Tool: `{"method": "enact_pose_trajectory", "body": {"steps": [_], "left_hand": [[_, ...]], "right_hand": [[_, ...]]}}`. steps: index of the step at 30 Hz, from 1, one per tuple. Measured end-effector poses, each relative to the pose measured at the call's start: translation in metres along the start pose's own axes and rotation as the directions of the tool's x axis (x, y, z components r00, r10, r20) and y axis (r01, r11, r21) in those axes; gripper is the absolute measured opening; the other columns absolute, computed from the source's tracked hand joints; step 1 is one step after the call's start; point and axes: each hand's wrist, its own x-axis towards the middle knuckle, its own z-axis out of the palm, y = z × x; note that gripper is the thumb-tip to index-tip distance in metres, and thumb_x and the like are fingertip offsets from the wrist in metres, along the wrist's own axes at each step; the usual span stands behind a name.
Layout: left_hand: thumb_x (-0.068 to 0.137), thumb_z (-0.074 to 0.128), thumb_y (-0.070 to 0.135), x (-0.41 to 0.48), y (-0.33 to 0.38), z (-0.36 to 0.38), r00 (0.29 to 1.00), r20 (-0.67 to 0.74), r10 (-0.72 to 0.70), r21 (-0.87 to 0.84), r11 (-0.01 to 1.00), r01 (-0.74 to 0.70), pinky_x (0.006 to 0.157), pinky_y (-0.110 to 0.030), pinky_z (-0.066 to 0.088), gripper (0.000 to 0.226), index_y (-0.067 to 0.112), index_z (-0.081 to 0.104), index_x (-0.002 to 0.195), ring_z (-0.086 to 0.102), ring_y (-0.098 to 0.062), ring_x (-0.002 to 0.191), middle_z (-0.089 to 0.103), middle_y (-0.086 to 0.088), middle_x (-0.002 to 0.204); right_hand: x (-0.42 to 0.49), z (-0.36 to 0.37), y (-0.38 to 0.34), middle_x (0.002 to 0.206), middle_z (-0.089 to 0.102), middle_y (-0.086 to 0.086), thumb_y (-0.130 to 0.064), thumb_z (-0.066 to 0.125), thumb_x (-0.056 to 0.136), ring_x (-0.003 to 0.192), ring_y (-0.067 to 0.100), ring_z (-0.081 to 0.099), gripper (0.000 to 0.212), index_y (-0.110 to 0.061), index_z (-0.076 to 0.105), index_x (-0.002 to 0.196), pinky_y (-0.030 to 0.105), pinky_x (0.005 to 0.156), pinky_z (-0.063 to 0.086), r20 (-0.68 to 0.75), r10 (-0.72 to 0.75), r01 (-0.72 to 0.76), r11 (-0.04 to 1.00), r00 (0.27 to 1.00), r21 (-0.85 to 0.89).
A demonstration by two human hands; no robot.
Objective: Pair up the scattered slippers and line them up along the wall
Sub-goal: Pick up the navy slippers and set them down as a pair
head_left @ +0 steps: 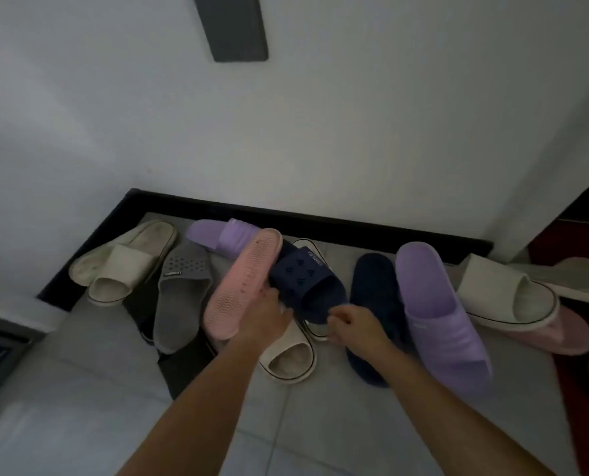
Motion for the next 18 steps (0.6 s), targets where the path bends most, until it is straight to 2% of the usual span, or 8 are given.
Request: {"method": "enact_pose_trajectory", "body": {"steps": [2, 4, 6, 8, 11, 13, 15, 18], "left_hand": [[0.087, 0.056, 0.033, -0.008, 0.007, 0.004, 1.000, 0.006, 0.027, -0.020, 0.999, -0.027, 0.092, -0.038, 0.045, 0.038, 0.010, 0.051, 0.117, 0.054, -0.028, 0.110, 0.055, -0.011, 0.121], [0.087, 0.056, 0.032, -0.024, 0.012, 0.004, 0.999, 0.019, 0.036, -0.021, 0.999, -0.035, 0.097, -0.038, 0.042, 0.042, 0.009, 0.048, 0.122, 0.050, -0.030, 0.118, 0.052, -0.013, 0.125], [0.088, 0.056, 0.034, -0.043, 0.008, -0.001, 0.998, 0.070, 0.000, -0.033, 0.999, 0.002, 0.102, -0.036, 0.038, 0.052, 0.009, 0.042, 0.132, 0.046, -0.028, 0.124, 0.047, -0.013, 0.134], [0.089, 0.055, 0.037, -0.058, -0.005, -0.015, 0.994, 0.096, -0.043, -0.032, 0.998, 0.046, 0.105, -0.035, 0.036, 0.059, 0.011, 0.037, 0.138, 0.042, -0.026, 0.128, 0.043, -0.011, 0.140], [0.089, 0.053, 0.040, -0.070, -0.026, -0.045, 0.997, 0.059, -0.054, -0.009, 0.998, 0.055, 0.099, -0.038, 0.040, 0.058, 0.013, 0.037, 0.137, 0.045, -0.028, 0.123, 0.041, -0.011, 0.139], [0.090, 0.052, 0.038, -0.072, -0.038, -0.063, 0.996, 0.046, -0.075, 0.020, 0.997, 0.074, 0.099, -0.038, 0.040, 0.056, 0.012, 0.038, 0.137, 0.045, -0.030, 0.123, 0.040, -0.013, 0.139], [0.091, 0.051, 0.035, -0.071, -0.048, -0.079, 0.995, 0.046, -0.086, 0.079, 0.993, 0.083, 0.099, -0.038, 0.042, 0.053, 0.011, 0.039, 0.137, 0.048, -0.030, 0.121, 0.042, -0.014, 0.138], [0.090, 0.052, 0.034, -0.067, -0.055, -0.096, 0.995, 0.074, -0.065, 0.131, 0.990, 0.055, 0.097, -0.037, 0.045, 0.053, 0.011, 0.039, 0.136, 0.050, -0.028, 0.116, 0.045, -0.013, 0.132]], "right_hand": [[0.019, 0.021, -0.017, 0.120, 0.059, 0.012, -0.007, 0.055, 0.090, 0.095, 0.025, 0.065, 0.045, -0.001, 0.045, 0.134, 0.026, 0.074, 0.056, 0.030, 0.126, -0.128, 0.915, 0.992, 0.382], [0.034, 0.037, -0.040, 0.119, 0.058, 0.020, -0.001, 0.054, 0.090, 0.096, 0.031, 0.064, 0.057, 0.000, 0.031, 0.142, 0.034, 0.077, 0.054, 0.091, 0.210, -0.218, 0.732, 0.973, 0.646], [0.042, 0.049, -0.047, 0.118, 0.057, 0.021, 0.001, 0.054, 0.090, 0.097, 0.029, 0.063, 0.063, -0.004, 0.024, 0.145, 0.037, 0.081, 0.051, 0.151, 0.259, -0.268, 0.514, 0.954, 0.815], [0.051, 0.050, -0.046, 0.111, 0.062, 0.015, -0.001, 0.056, 0.090, 0.092, 0.023, 0.061, 0.056, -0.003, 0.033, 0.141, 0.029, 0.073, 0.049, 0.170, 0.278, -0.274, 0.398, 0.945, 0.875], [0.054, 0.036, -0.051, 0.076, 0.058, 0.003, -0.019, 0.061, 0.090, 0.068, 0.013, 0.054, 0.033, -0.002, 0.056, 0.119, 0.026, 0.065, 0.045, 0.126, 0.350, -0.296, 0.489, 0.928, 0.821], [0.054, 0.022, -0.040, 0.079, 0.060, 0.011, -0.034, 0.059, 0.090, 0.071, 0.024, 0.057, 0.045, 0.005, 0.060, 0.112, 0.035, 0.072, 0.046, -0.024, 0.441, -0.312, 0.670, 0.897, 0.673], [0.047, 0.003, -0.022, 0.098, 0.063, 0.022, -0.043, 0.049, 0.093, 0.088, 0.036, 0.059, 0.056, 0.010, 0.061, 0.107, 0.036, 0.078, 0.044, -0.248, 0.415, -0.283, 0.856, 0.875, 0.433], [0.029, -0.027, 0.007, 0.087, 0.063, 0.016, -0.049, 0.047, 0.091, 0.068, 0.025, 0.055, 0.048, -0.008, 0.060, 0.070, 0.037, 0.074, 0.047, -0.444, 0.279, -0.151, 0.942, 0.852, 0.301]]}}
